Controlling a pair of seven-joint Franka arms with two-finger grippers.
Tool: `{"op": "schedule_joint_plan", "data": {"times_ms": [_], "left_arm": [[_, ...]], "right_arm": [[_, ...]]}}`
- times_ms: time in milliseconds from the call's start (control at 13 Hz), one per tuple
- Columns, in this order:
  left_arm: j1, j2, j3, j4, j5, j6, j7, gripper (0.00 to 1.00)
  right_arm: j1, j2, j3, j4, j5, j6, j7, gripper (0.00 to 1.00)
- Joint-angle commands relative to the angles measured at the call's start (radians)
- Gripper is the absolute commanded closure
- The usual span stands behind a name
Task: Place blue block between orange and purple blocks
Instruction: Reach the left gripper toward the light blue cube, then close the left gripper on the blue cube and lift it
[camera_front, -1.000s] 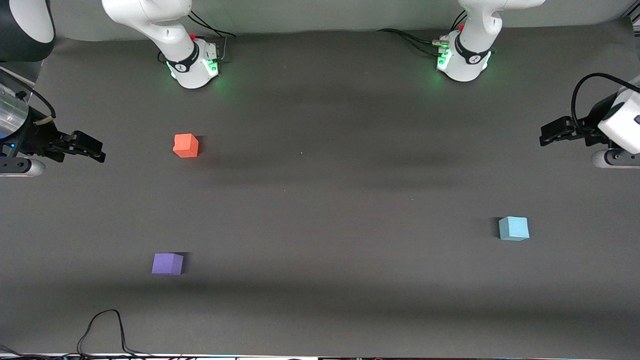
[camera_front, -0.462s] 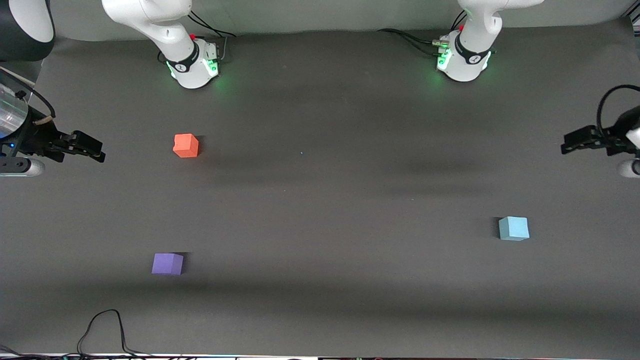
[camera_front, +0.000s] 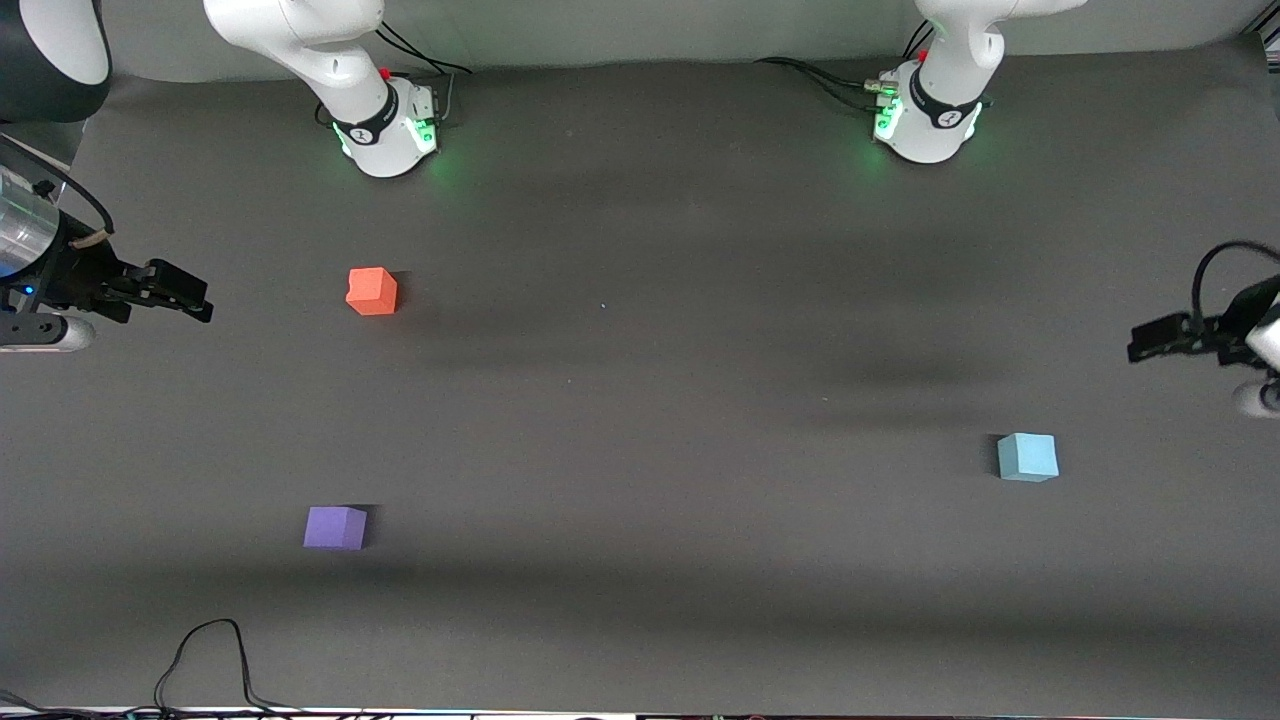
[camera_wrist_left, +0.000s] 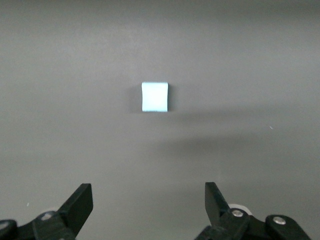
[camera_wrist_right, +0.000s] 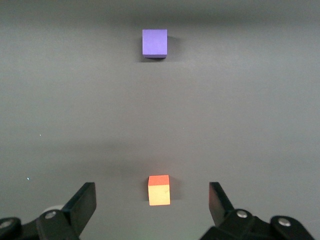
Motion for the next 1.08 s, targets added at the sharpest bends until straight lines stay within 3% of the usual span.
{"op": "schedule_joint_plan", "data": {"times_ms": [0,231,385,769,1000], "left_arm": [[0.01,0.075,-0.001,-0.057,0.013,0.166,0.015,0.0],[0.021,0.109,-0.001,-0.253,0.013,0.451,0.032,0.0],[0.024,0.164,-0.002,-0.313,0.013,0.584,0.032,0.0],[0.014,0.339,-0.003,-0.32,0.011,0.808,0.026,0.0],[0.014,0.372,-0.003,-0.327,0.008,0.866,0.018,0.03]], "right_arm": [[0.0,-0.008,-0.014,0.018,0.025,-0.062,-0.036,0.0],[0.002,0.021,-0.026,0.044,0.045,-0.058,-0.089,0.0],[0.007,0.039,-0.017,0.033,0.051,-0.047,-0.076,0.0],[0.004,0.056,-0.024,0.015,0.06,0.01,-0.078,0.0],[-0.001,0.052,-0.035,0.013,0.062,0.005,-0.089,0.0]]}}
